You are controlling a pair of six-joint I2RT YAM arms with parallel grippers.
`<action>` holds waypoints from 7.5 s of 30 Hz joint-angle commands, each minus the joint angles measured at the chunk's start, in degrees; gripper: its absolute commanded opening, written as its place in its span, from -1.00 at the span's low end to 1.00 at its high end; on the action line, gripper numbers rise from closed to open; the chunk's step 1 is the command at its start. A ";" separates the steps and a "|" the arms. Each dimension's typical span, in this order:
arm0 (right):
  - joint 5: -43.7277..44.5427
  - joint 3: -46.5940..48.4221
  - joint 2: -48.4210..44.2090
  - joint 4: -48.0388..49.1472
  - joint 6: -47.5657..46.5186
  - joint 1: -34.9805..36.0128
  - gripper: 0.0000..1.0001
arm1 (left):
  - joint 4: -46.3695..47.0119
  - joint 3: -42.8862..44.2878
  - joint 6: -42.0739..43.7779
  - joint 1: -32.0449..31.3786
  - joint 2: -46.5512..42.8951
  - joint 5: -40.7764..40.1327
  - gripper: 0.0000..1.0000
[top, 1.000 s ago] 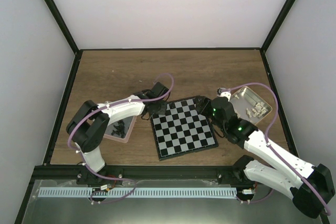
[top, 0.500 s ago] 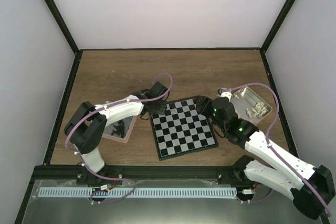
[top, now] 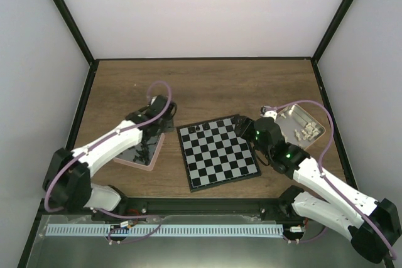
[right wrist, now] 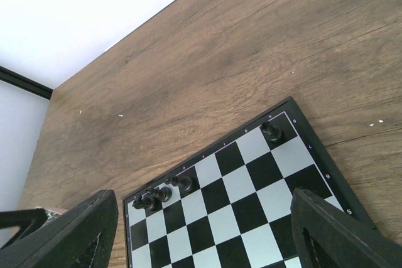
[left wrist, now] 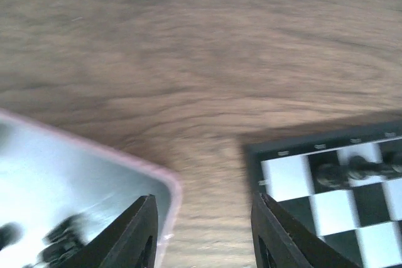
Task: Set up the chess pieces on the board
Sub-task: Pick up the chess piece from the storage box, then place the chess piece on the chessboard.
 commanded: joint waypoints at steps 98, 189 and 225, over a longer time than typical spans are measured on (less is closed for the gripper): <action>-65.59 12.09 20.43 23.05 -9.06 -8.58 0.53 | 32.60 -11.89 4.18 8.10 -14.75 54.47 -0.64; 5.52 30.71 46.86 7.74 -33.33 21.34 -0.98 | 21.00 -1.76 21.74 3.77 -39.68 -9.17 0.67; 6.88 51.88 69.75 -9.42 -32.46 18.46 -0.98 | 21.78 -5.06 22.78 3.78 -39.68 -11.26 0.69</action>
